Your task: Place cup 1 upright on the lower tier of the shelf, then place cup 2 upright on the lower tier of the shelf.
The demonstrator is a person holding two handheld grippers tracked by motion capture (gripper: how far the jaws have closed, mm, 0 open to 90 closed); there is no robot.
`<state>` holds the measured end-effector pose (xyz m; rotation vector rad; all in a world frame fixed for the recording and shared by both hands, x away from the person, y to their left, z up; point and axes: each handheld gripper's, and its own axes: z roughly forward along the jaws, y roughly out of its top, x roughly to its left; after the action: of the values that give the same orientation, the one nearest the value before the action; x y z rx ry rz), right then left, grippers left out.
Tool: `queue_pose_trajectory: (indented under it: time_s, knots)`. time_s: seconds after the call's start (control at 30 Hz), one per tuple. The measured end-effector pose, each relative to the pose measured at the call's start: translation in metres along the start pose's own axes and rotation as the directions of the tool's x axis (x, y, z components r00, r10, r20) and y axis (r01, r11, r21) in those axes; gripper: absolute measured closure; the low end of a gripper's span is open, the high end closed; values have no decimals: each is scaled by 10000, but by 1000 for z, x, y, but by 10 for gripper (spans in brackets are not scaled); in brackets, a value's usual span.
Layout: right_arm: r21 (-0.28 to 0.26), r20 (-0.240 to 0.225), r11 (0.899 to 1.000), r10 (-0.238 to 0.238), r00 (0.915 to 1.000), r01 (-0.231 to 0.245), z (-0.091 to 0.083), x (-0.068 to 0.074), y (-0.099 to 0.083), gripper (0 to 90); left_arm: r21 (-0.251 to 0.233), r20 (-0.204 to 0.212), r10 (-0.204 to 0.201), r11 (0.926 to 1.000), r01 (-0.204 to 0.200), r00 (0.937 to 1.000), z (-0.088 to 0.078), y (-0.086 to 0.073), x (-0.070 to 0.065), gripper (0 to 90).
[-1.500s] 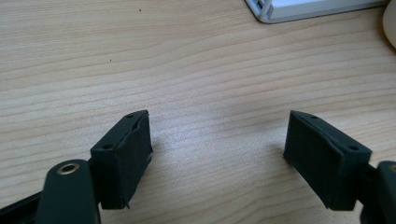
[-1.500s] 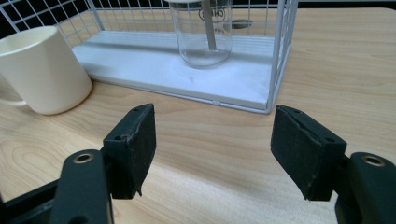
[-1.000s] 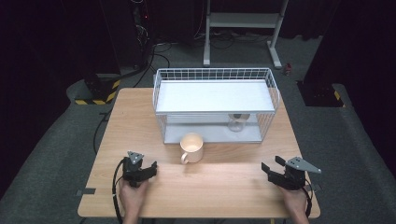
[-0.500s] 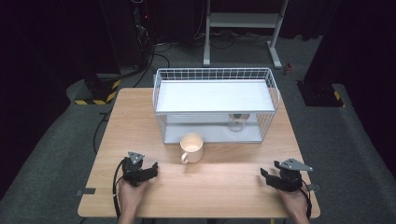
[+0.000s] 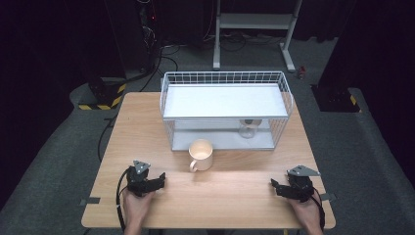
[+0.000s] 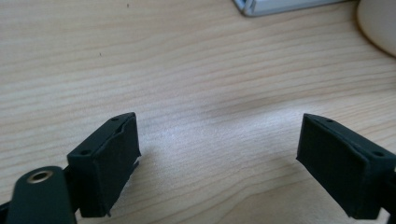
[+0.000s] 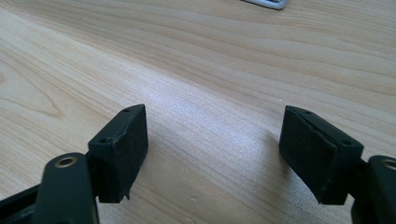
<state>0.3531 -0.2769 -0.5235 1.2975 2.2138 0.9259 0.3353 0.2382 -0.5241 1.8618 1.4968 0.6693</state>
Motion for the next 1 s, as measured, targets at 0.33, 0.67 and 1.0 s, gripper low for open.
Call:
queue_pose_trajectory:
  time_s: [0.33,0.67,1.0]
  knots:
    - [41,90,9999,95,9999,-95,0,1,0,224,-351,792,-79,9993,107,9968,-12,0,-5,114]
    - [29,91,10000,62,9999,-62,0,1,0,224,-327,1407,356,9990,-313,9894,-15,-1,-22,100]
    - [21,90,10000,52,9999,-52,0,1,0,222,-387,1908,967,9951,-910,9769,-25,-2,-44,89]
